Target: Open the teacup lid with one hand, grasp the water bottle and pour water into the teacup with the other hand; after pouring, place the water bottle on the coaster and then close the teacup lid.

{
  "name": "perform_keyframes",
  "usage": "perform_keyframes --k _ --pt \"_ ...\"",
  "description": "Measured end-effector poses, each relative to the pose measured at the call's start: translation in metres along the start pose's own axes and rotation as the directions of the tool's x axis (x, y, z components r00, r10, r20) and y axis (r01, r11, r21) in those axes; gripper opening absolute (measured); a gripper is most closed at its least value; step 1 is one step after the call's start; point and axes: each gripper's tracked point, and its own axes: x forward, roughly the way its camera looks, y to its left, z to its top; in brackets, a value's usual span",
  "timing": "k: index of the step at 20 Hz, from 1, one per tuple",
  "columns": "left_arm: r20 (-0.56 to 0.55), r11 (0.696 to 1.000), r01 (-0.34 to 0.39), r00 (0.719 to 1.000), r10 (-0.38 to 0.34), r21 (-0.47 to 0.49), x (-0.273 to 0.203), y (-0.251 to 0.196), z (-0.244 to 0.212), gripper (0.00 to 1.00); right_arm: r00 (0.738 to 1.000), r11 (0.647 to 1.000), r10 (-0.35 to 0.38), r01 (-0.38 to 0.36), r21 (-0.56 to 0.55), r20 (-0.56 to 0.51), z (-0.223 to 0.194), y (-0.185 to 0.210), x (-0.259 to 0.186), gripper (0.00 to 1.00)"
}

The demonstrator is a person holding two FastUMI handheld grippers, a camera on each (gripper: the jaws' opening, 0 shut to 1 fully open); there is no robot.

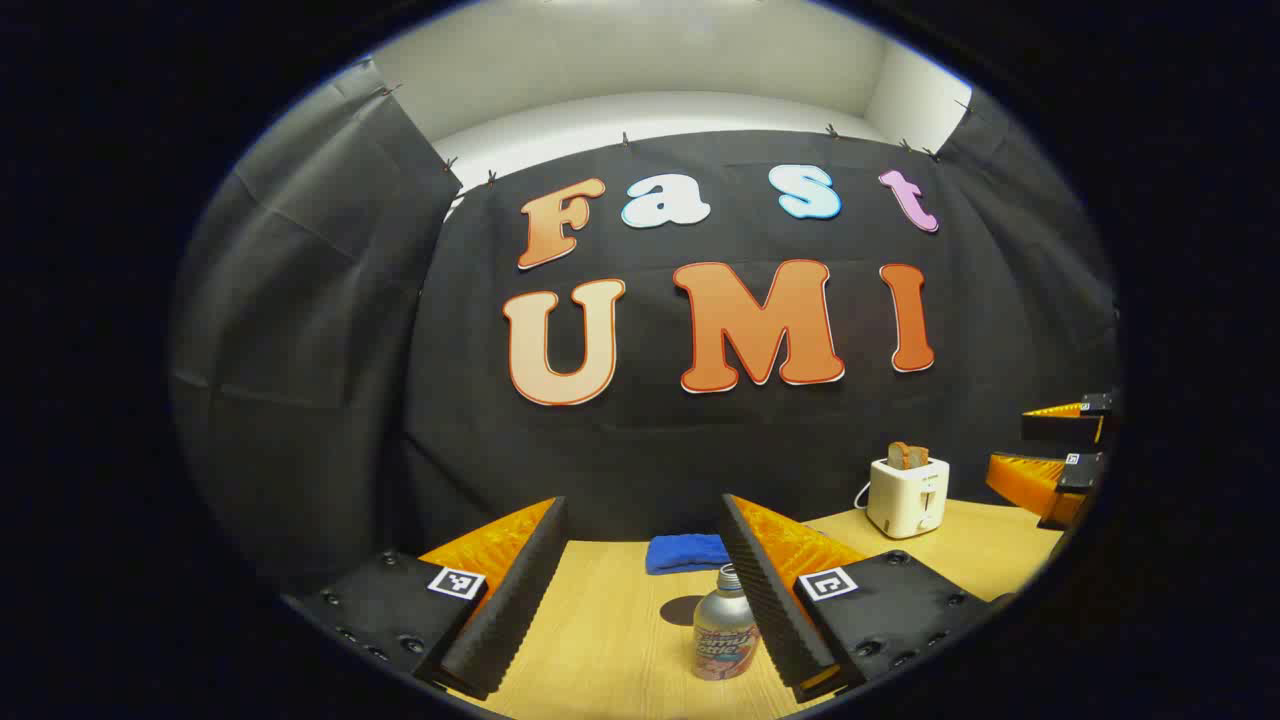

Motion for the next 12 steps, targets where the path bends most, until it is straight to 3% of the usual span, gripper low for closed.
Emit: perform_keyframes --k 6,12 --pt "0.021 1.0 -0.007 1.0 0.007 -0.003 0.008 0.002 -0.012 1.0 0.998 0.993 0.056 -0.052 0.108 -0.041 -0.02 0.015 0.014 0.95" --pt "0.029 1.0 -0.002 1.0 0.002 0.003 0.013 0.002 -0.012 0.99 0.997 0.995 0.048 -0.042 0.093 -0.057 -0.029 0.015 0.023 0.95"
